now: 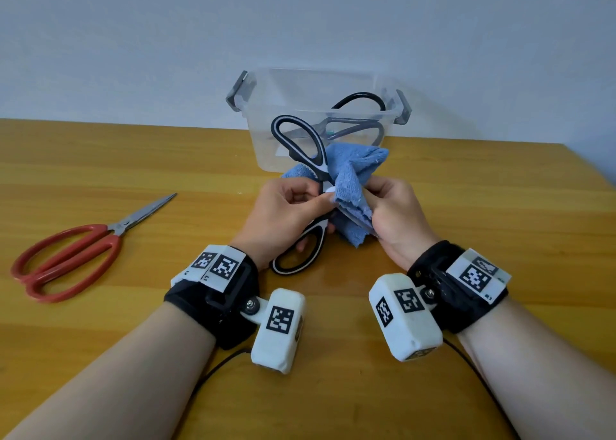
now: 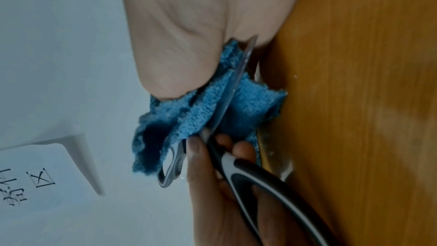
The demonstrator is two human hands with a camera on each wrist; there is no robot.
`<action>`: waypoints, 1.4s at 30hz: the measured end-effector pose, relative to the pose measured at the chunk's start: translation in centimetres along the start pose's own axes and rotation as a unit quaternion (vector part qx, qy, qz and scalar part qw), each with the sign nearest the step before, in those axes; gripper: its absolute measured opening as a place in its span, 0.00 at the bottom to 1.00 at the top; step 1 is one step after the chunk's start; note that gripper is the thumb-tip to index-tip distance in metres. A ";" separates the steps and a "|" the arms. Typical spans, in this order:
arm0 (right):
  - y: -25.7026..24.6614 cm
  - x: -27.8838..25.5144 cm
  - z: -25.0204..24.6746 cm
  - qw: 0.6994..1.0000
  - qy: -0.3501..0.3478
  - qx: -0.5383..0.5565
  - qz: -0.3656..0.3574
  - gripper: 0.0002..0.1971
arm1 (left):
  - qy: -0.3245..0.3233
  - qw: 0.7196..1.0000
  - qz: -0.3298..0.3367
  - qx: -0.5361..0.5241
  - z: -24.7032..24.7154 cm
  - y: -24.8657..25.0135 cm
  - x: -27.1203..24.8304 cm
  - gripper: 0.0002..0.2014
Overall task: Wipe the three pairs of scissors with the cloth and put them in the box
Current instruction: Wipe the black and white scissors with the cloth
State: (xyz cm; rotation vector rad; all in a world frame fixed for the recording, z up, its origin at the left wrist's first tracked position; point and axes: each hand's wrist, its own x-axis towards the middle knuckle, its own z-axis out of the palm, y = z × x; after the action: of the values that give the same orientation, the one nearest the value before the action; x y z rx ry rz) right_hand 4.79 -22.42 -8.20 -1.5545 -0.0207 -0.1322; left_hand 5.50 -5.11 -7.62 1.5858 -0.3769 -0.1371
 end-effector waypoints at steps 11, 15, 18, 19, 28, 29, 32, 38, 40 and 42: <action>-1.1 -0.3 0.0 0.991 0.088 0.100 0.019 0.09 | 0.007 1.000 0.003 0.008 0.3 0.7 -0.4 0.13; -1.2 -0.3 -0.1 0.984 0.107 0.138 0.017 0.08 | 0.009 1.000 -0.004 0.007 0.4 0.5 -0.4 0.12; -1.4 -0.3 -0.1 0.977 0.127 0.169 0.021 0.09 | 0.012 1.000 0.000 0.011 0.5 0.6 -0.5 0.11; -1.5 -0.3 -0.2 0.976 0.128 0.177 0.020 0.09 | 0.011 1.000 0.001 0.011 0.5 0.7 -0.5 0.11; -0.7 1.4 -3.0 0.928 0.197 0.309 0.062 0.16 | 0.072 0.995 -0.020 -0.071 -0.3 0.7 -0.2 0.12; -0.5 1.5 -3.3 0.933 0.207 0.286 0.074 0.14 | 0.087 0.991 -0.019 -0.099 -0.5 0.8 -0.1 0.10; -0.5 1.7 -2.9 0.951 0.173 0.233 0.111 0.15 | 0.110 0.978 -0.016 -0.177 -0.5 1.2 -0.1 0.09; -0.9 1.0 -1.0 0.948 0.012 0.288 0.137 0.17 | 0.109 0.942 -0.032 -0.317 -0.9 1.5 0.2 0.09; -0.6 0.7 -0.7 0.949 -0.038 0.293 0.108 0.16 | 0.089 0.943 -0.031 -0.318 -0.9 1.3 0.2 0.09; -0.8 0.0 0.1 0.952 -0.087 0.282 0.084 0.14 | 0.063 0.953 -0.026 -0.296 -0.6 1.1 0.2 0.09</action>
State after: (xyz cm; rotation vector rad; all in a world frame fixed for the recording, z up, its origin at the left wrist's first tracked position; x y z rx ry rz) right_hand 4.72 -22.38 -7.38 -0.9860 -0.0594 0.1390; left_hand 5.73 -4.62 -6.46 1.0037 -0.1685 -0.1701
